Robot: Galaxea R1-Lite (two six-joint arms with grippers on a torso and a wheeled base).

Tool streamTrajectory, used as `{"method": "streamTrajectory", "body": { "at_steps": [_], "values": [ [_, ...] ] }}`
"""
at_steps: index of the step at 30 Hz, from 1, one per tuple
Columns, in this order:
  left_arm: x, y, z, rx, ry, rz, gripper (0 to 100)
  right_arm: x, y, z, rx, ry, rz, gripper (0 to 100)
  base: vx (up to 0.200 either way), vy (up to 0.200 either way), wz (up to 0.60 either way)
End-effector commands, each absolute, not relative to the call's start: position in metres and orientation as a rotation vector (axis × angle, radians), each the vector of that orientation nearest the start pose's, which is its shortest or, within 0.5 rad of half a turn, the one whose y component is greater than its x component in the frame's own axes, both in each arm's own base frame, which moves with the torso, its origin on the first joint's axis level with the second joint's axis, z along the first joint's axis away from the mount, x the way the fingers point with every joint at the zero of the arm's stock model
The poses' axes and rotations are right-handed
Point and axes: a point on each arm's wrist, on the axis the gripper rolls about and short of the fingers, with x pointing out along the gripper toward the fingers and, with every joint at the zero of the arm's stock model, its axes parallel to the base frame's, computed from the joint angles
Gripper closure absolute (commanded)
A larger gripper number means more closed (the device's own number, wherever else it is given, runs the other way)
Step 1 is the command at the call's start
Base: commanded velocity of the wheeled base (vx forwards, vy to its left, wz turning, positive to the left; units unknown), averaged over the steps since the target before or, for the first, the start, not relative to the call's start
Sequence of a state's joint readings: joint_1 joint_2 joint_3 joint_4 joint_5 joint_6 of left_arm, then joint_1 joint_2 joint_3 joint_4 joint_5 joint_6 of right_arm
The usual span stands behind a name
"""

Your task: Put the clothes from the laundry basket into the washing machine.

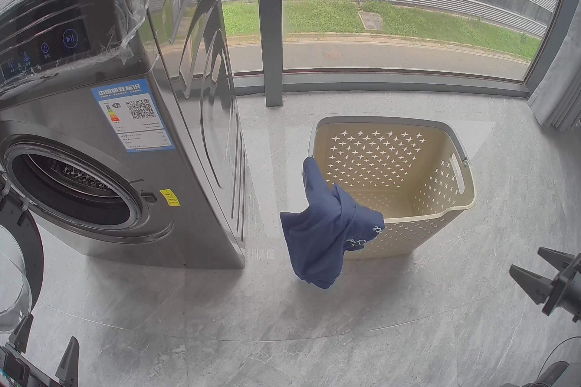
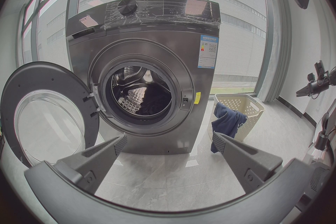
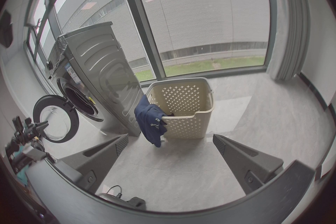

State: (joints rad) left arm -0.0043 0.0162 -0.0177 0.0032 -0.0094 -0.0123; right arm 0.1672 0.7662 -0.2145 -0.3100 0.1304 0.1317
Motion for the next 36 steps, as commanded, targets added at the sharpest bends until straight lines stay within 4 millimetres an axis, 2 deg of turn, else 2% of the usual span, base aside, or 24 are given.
{"method": "streamTrajectory", "body": {
  "at_steps": [1,9,18,36],
  "values": [
    [-0.023,0.0,0.076,-0.015,0.002,-0.014,0,0.151,0.089,0.125,0.16,0.561,0.408,0,0.0,0.0,0.0],
    [-0.023,0.0,0.076,-0.015,0.002,-0.014,0,0.185,0.121,0.118,0.202,0.579,0.406,0,0.0,0.0,0.0],
    [-0.023,0.0,0.076,-0.017,0.002,-0.012,0,0.208,0.15,0.097,0.227,0.606,0.404,0,0.0,0.0,0.0],
    [-0.023,0.0,0.076,-0.017,0.002,-0.014,0,0.264,0.192,0.07,0.286,0.579,0.31,0,0.0,0.0,0.0]
  ]
}}
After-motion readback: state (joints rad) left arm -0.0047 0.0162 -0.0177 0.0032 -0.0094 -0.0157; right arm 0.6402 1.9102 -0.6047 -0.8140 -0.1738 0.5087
